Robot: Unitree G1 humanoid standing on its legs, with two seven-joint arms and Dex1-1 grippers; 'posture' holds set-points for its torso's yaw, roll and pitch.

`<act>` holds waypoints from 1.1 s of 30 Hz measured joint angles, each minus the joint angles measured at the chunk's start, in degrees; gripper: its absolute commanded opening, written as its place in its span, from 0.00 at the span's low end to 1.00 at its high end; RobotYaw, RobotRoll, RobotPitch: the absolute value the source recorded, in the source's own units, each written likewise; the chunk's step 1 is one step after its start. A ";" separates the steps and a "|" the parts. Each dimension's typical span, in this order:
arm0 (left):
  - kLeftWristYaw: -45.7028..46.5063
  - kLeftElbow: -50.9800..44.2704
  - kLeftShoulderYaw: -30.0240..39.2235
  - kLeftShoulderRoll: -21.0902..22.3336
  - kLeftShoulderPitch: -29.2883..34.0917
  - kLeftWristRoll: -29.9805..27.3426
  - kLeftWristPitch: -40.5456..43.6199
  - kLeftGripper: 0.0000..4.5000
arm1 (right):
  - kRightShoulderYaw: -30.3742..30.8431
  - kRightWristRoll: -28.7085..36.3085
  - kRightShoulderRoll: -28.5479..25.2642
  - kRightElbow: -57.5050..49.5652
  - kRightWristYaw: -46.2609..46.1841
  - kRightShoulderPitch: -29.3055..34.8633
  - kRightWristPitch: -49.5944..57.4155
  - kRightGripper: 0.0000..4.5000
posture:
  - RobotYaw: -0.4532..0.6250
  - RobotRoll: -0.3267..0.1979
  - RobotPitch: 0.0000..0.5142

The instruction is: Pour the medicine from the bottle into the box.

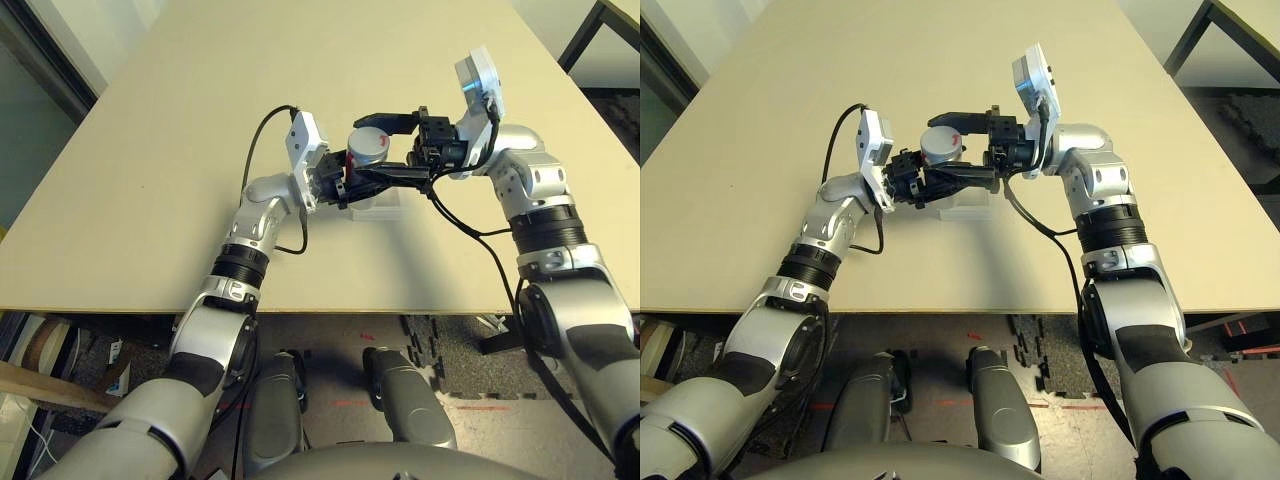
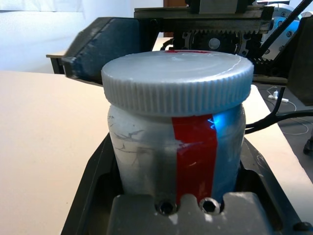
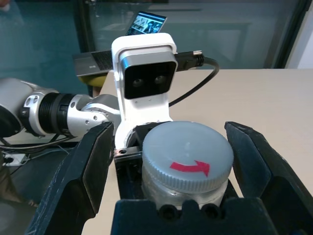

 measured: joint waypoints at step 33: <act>1.85 0.53 -0.56 -0.47 0.12 0.24 -0.04 0.60 | -0.02 -2.38 -3.76 1.03 -5.19 -0.50 -0.38 1.00 | 0.17 0.62 0.27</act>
